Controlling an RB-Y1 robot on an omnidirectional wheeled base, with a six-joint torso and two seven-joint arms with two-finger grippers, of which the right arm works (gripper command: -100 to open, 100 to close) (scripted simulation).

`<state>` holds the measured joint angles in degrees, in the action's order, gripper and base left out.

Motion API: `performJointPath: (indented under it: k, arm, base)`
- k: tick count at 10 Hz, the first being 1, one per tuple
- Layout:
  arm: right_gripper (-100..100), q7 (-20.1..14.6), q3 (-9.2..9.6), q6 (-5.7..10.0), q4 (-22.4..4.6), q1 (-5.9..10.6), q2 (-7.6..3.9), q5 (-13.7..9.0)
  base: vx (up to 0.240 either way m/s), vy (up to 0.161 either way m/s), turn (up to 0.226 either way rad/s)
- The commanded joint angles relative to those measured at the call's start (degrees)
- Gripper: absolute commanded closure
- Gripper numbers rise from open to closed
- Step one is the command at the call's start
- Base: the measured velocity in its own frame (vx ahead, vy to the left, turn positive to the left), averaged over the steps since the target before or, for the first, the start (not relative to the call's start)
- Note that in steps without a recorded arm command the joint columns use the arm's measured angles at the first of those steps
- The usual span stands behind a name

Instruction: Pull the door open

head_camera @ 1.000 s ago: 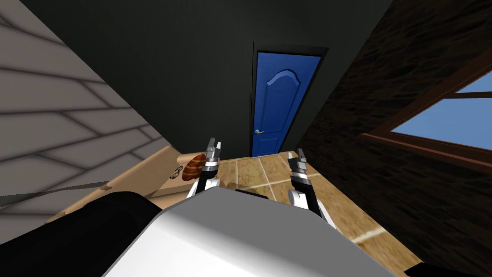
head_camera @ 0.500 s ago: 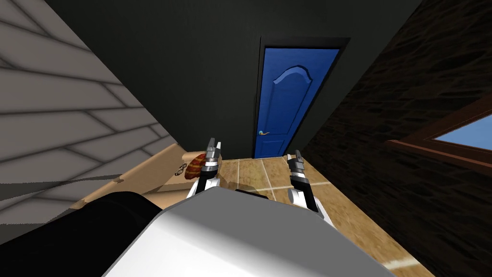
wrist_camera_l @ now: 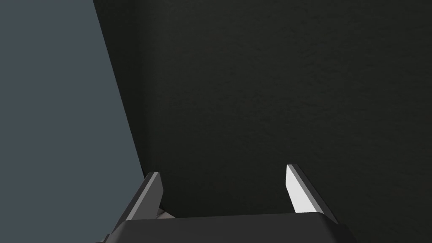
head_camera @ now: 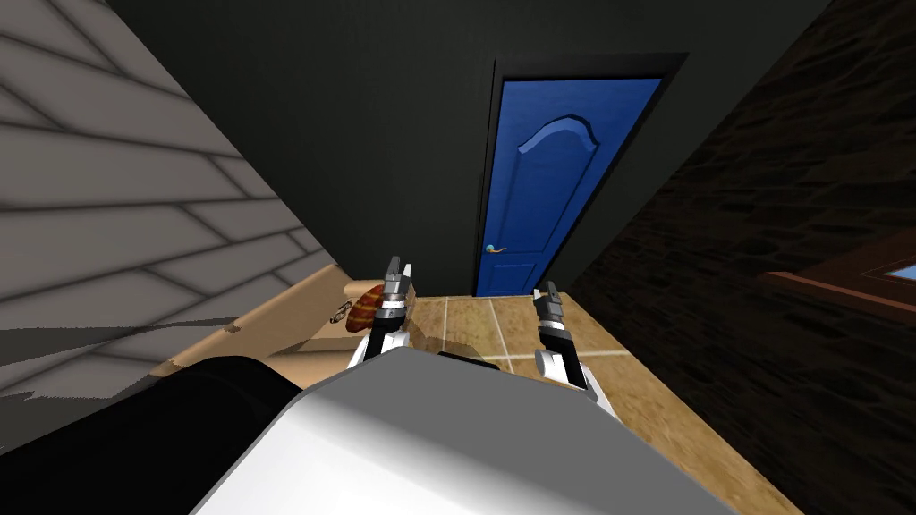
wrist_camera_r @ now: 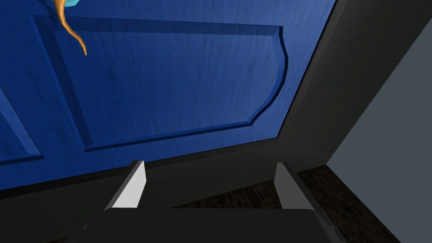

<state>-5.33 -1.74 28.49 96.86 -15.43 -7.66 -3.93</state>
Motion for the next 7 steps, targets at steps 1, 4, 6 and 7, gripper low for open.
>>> performJointPath:
  k: [1, 4, 6, 7]
  arm:
    - [-100, 0.1, -0.46, 0.56, -2.9, 1.31, -0.64, -0.4]
    - [-100, 0.5, -1.16, 1.52, -8.2, 3.80, -1.54, -1.1]
    - [-100, 0.7, -1.40, 1.85, -10.7, 4.65, -1.85, -1.3]
    - [-100, 0.8, -1.64, 2.17, -12.6, 5.49, -2.15, -1.5]
  base:
    - [0.075, -0.021, 0.155]
    - [0.097, -0.020, 0.152]
    - [0.057, -0.016, 0.076]
    - [0.068, -0.015, 0.188]
